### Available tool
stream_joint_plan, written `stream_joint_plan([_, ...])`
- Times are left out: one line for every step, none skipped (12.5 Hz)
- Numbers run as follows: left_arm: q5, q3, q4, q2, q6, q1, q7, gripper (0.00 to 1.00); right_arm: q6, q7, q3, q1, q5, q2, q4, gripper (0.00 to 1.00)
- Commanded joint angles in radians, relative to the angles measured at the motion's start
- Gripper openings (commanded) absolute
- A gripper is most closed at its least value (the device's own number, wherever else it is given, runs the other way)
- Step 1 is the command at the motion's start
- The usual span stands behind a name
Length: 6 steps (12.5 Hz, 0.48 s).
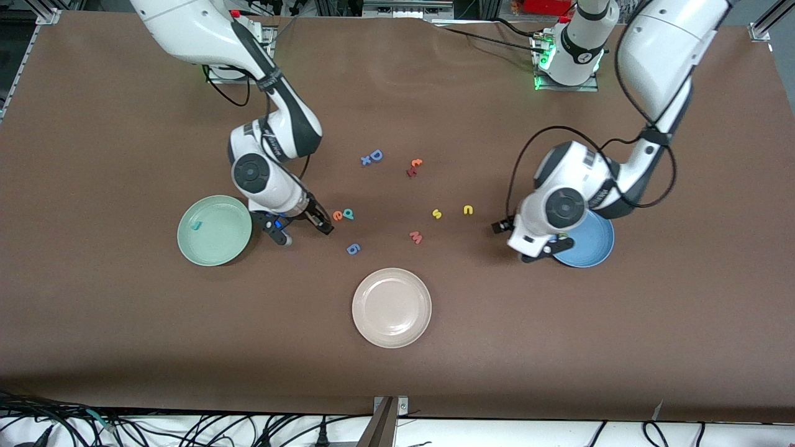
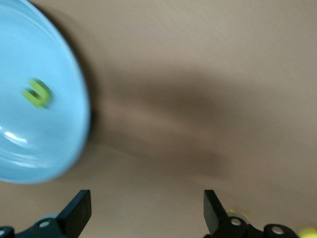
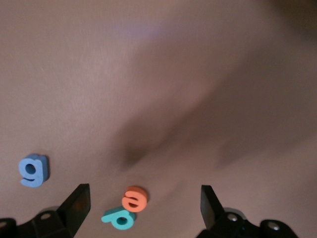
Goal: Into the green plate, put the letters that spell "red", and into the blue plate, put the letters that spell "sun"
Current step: 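Grasp the orange a with the right gripper while the left gripper grasps yellow u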
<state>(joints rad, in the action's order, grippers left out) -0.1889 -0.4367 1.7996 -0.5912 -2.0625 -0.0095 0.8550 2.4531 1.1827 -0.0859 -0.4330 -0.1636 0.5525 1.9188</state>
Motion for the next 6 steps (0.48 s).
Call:
stream_joint_plan([-0.011,0.006,-0.014,-0.042,-0.031,-0.073,0.036,1.00,0.061,0.075,0.008,-0.041,-0.019,0.047,-0.026,0.98])
stream_joint_plan([-0.011,0.006,-0.014,-0.050,-0.053,-0.096,0.038,1.00,0.064,0.078,0.006,-0.046,-0.019,0.052,-0.026,0.98])
stream_joint_plan([-0.011,0.006,-0.013,-0.061,-0.083,-0.110,0.038,1.00,0.066,0.080,0.006,-0.046,-0.020,0.055,-0.024,0.98])
stream_joint_plan([-0.011,0.006,-0.013,-0.071,-0.097,-0.121,0.036,1.00,0.067,0.095,0.006,-0.047,-0.019,0.066,-0.024,0.98])
stream_joint_plan([-0.012,0.006,-0.013,-0.082,-0.110,-0.132,0.036,1.00,0.073,0.104,0.006,-0.053,-0.019,0.070,-0.024,0.97])
stream_joint_plan([-0.012,0.006,-0.013,-0.085,-0.116,-0.144,0.036,1.00,0.092,0.106,0.006,-0.055,-0.020,0.081,-0.024,0.96])
